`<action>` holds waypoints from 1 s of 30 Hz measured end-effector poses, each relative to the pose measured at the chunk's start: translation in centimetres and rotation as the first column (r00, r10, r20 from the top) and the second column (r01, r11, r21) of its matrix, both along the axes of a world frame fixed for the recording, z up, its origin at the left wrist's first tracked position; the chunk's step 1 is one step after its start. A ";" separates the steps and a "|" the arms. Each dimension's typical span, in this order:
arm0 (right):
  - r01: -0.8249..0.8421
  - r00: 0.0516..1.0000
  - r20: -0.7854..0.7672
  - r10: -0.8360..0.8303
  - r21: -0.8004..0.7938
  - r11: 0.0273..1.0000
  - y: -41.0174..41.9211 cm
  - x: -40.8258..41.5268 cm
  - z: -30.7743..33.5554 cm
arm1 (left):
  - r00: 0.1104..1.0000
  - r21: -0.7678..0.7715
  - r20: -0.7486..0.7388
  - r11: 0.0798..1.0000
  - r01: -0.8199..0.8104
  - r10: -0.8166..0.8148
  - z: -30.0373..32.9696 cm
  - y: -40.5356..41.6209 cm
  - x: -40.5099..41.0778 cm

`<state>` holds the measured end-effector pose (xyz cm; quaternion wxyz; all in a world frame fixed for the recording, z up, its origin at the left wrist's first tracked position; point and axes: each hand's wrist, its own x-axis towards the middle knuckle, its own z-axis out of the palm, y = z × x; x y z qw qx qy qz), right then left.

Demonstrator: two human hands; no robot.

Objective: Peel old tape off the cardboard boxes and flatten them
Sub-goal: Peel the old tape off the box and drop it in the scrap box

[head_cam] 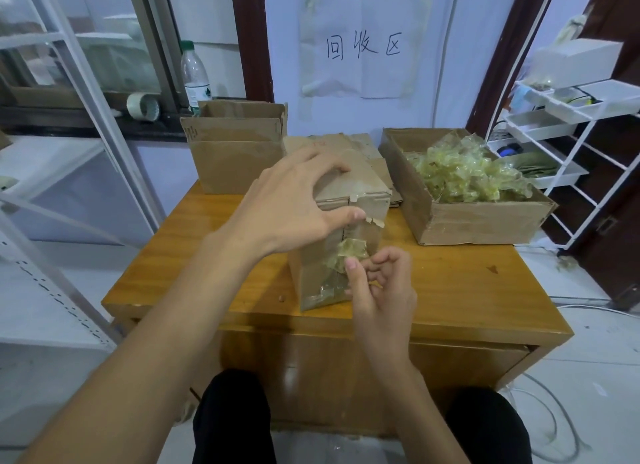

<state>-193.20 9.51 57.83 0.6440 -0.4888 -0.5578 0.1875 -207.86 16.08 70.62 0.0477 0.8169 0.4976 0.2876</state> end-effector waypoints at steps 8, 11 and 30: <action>0.107 0.989 -0.095 -0.116 -0.095 0.990 1.7 0.1 4.9 | 0.829 0.050 0.552 0.989 -0.140 0.089 -2.3 -0.6 -0.4; 0.196 0.978 0.078 -0.195 -0.004 0.981 1.8 0.0 6.6 | 0.644 -0.041 0.749 0.982 -0.185 0.153 -4.5 -1.0 0.2; 0.185 0.745 0.543 -0.388 0.390 0.902 3.8 4.3 4.6 | 0.791 -0.295 0.474 0.917 -0.270 0.386 -7.2 -2.0 -2.0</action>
